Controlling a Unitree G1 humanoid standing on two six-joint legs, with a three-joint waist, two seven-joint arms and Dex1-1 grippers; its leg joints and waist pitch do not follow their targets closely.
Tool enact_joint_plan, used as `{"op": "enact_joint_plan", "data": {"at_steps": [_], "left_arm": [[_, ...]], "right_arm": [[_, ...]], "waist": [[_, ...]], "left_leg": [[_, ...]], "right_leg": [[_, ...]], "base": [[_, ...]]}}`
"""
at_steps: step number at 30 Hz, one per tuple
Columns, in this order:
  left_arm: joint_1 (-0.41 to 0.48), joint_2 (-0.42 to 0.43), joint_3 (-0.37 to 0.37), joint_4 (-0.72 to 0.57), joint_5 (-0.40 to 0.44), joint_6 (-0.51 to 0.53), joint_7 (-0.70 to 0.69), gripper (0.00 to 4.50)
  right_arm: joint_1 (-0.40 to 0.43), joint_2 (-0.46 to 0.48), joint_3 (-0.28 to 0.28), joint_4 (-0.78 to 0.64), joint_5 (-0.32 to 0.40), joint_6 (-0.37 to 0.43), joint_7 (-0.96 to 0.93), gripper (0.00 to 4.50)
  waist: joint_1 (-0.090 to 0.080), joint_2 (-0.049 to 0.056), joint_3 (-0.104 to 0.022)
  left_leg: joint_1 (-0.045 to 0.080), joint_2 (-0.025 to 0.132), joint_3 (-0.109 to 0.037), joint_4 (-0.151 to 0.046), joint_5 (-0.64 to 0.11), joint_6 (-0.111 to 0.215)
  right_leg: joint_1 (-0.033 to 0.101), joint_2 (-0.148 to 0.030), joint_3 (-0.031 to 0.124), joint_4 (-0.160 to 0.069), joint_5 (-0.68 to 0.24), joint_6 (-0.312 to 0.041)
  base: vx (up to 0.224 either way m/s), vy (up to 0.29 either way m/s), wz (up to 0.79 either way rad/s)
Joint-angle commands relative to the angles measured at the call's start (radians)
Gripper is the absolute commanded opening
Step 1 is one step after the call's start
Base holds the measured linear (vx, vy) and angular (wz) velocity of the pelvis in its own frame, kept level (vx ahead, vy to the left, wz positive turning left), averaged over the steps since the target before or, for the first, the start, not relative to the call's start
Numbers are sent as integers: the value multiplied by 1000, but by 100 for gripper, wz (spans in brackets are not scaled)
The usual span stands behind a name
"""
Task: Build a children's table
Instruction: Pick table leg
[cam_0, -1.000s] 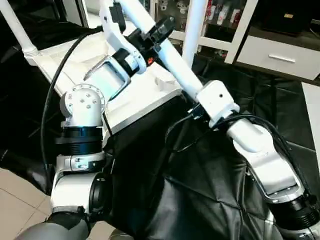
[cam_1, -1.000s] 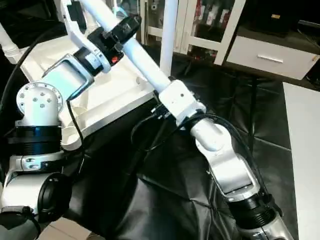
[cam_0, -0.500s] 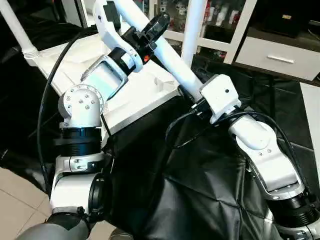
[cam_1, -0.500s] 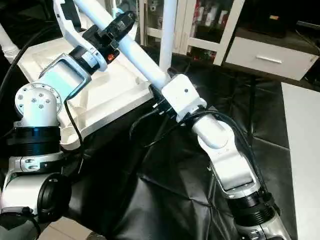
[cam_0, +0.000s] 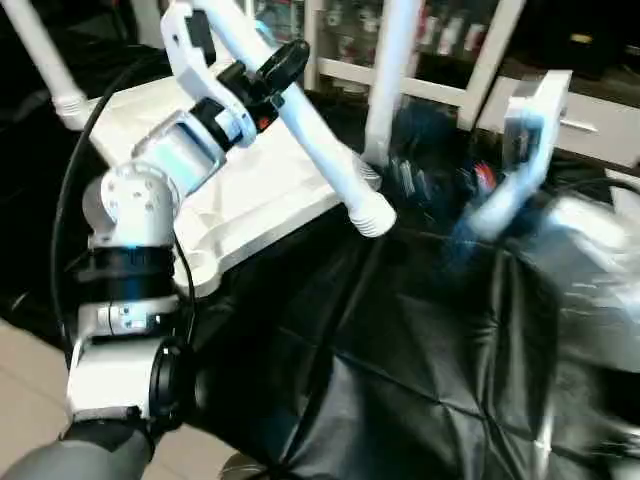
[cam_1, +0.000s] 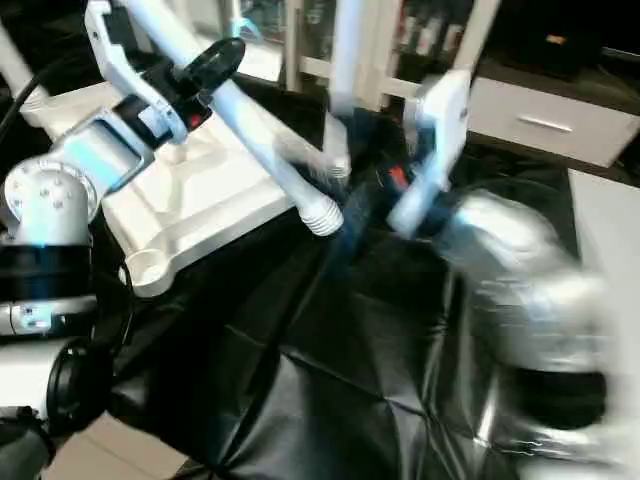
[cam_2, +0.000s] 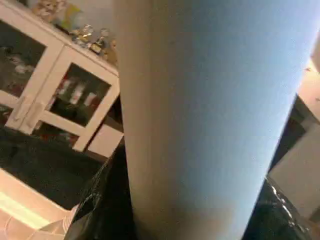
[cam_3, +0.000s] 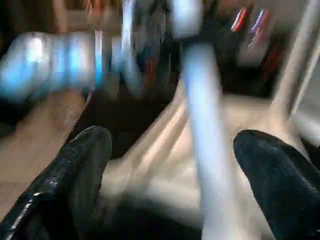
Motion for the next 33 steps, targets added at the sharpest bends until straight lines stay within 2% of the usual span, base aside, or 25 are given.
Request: {"op": "enact_joint_plan", "data": {"at_steps": [1, 2, 3, 5, 7, 9, 11, 13, 16, 17, 18, 20, 22, 23, 25, 29, 33], "left_arm": [[-32, -2, -12, -5, -20, 30, -29, 172], [-37, 2, -18, -5, -29, 46, -44, 172], [-39, 4, -20, -3, -36, 55, -53, 172], [-44, 4, -19, -4, -57, 72, -72, 172], [-45, 0, -12, -10, -83, 94, -79, 172], [-47, -6, -2, -21, -122, 132, -102, 172], [-47, -9, 1, -42, -156, 168, -130, 172], [-48, -11, 5, -54, -181, 197, -141, 172], [-54, -16, 13, -66, -219, 227, -154, 172], [-57, -20, 18, -67, -229, 231, -151, 172], [-57, -20, 18, -67, -231, 232, -150, 172], [-63, -18, 25, -70, -251, 246, -155, 172], [-66, -20, 33, -71, -267, 254, -155, 172], [-70, -26, 53, -72, -300, 270, -150, 172], [-75, -35, 74, -69, -337, 284, -145, 172], [-75, -35, 94, -76, -399, 313, -153, 172], [-75, -31, 98, -82, -416, 329, -157, 172]], "right_arm": [[-26, -10, -58, 22, 57, 64, 15, 450], [-53, -24, -107, 67, 100, 100, 6, 450], [-64, -35, -127, 86, 125, 119, 2, 450], [-81, -65, -149, 115, 160, 151, 3, 450], [-87, -76, -152, 127, 159, 152, 7, 450], [-117, -85, -178, 175, 180, 182, -19, 450], [-164, -62, -237, 234, 228, 237, -81, 450], [-176, -58, -266, 244, 279, 281, -88, 450], [-151, -76, -262, 215, 320, 322, -62, 450], [-144, -80, -258, 207, 319, 327, -57, 450], [-142, -81, -257, 206, 318, 328, -56, 450], [-130, -85, -249, 192, 326, 336, -57, 450], [-129, -83, -252, 188, 336, 345, -62, 450], [-133, -74, -267, 185, 363, 369, -76, 450], [-135, -70, -277, 182, 380, 387, -87, 450], [-141, -60, -301, 181, 431, 407, -111, 450], [-145, -54, -318, 182, 459, 418, -125, 450]], "waist": [[0, -9, -84], [1, -8, -83], [1, -9, -83], [4, -10, -79], [2, -8, -76], [1, -8, -76], [-1, -7, -74], [1, -8, -71], [3, -9, -70], [2, -10, -66], [2, -9, -67], [1, -12, -63], [0, -11, -60], [-1, -15, -58], [-1, -11, -57], [-1, -16, -53], [-1, -16, -53]], "left_leg": [[22, 62, -35, -61, -54, 47], [25, 61, -36, -61, -53, 45], [25, 61, -35, -61, -53, 43], [25, 58, -33, -60, -60, 32], [23, 59, -34, -61, -62, 29], [24, 58, -35, -62, -57, 35], [22, 55, -35, -62, -49, 36], [21, 56, -34, -62, -53, 38], [21, 56, -34, -63, -48, 47], [21, 57, -34, -65, -51, 48], [21, 58, -35, -66, -52, 47], [21, 59, -35, -68, -61, 42], [23, 60, -36, -71, -77, 29], [23, 59, -35, -72, -79, 26], [24, 59, -36, -72, -76, 24], [23, 59, -35, -76, -67, 21], [24, 61, -35, -77, -41, 28]], "right_leg": [[58, -102, 63, -63, -40, -225], [58, -103, 62, -64, -61, -229], [57, -102, 61, -65, -71, -232], [56, -99, 61, -70, -111, -230], [54, -98, 60, -69, -108, -221], [55, -99, 59, -70, -98, -230], [55, -99, 58, -71, -100, -244], [54, -98, 58, -72, -105, -245], [56, -97, 58, -72, -102, -236], [54, -97, 57, -75, -108, -231], [55, -98, 57, -75, -109, -230], [53, -98, 57, -79, -126, -224], [51, -100, 57, -83, -159, -214], [52, -100, 58, -85, -168, -210], [51, -102, 58, -86, -174, -215], [50, -100, 58, -85, -157, -214], [51, -99, 58, -82, -112, -219]], "base": [[0, 0, 0], [0, 0, 0], [0, 0, 0], [0, 0, 0], [0, 0, 0], [0, 0, 0], [0, 0, 0], [0, 0, 0], [0, 0, 0], [0, 0, 0], [0, 0, 0], [0, 0, 0], [0, 0, 0], [0, 0, 0], [0, 0, 0], [0, 0, 0], [0, 0, 0]]}}
